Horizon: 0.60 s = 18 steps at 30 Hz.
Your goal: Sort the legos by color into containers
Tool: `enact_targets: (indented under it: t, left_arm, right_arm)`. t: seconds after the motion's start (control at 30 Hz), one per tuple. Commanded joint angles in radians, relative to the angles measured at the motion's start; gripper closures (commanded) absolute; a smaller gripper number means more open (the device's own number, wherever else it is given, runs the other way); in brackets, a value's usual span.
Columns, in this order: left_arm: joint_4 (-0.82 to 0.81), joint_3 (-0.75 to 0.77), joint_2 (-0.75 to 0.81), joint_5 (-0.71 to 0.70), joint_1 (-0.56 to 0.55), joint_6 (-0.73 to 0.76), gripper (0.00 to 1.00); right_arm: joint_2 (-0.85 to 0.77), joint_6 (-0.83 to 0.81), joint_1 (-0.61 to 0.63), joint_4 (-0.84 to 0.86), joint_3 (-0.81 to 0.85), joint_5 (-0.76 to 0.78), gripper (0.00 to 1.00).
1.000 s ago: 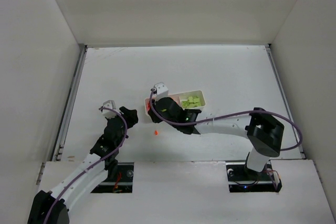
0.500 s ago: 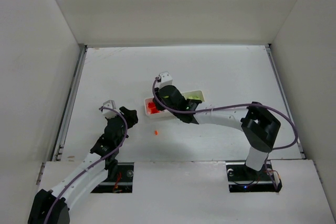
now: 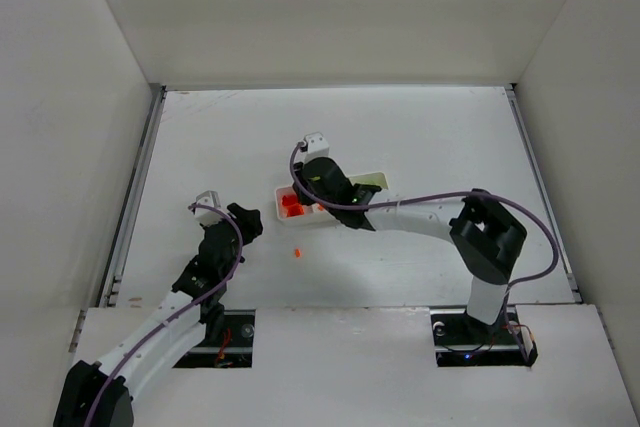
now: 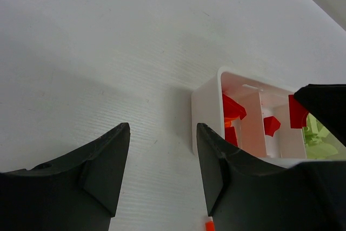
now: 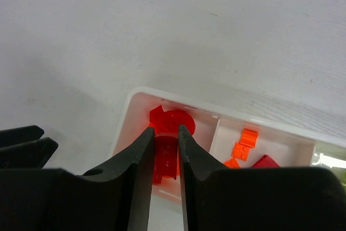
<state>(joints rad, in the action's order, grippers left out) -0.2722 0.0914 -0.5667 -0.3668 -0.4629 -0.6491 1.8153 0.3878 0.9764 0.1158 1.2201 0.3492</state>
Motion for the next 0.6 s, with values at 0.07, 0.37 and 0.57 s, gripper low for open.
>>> enact_targets:
  t: [0.07, 0.37, 0.57]
  left_arm:
    - [-0.044, -0.004, -0.01, 0.005, -0.004, -0.007, 0.51]
    - [-0.056, -0.005, -0.018, 0.002, -0.016, -0.009, 0.52]
    - [-0.065, -0.004, -0.032, -0.004, -0.032, -0.004, 0.55]
  right_arm:
    - [0.068, 0.003, 0.001, 0.05, 0.071, -0.021, 0.72]
    - [0.104, 0.019, 0.014, 0.045, 0.076, -0.023, 0.7]
    - [0.105, 0.026, 0.028, 0.038, 0.071, -0.021, 0.68]
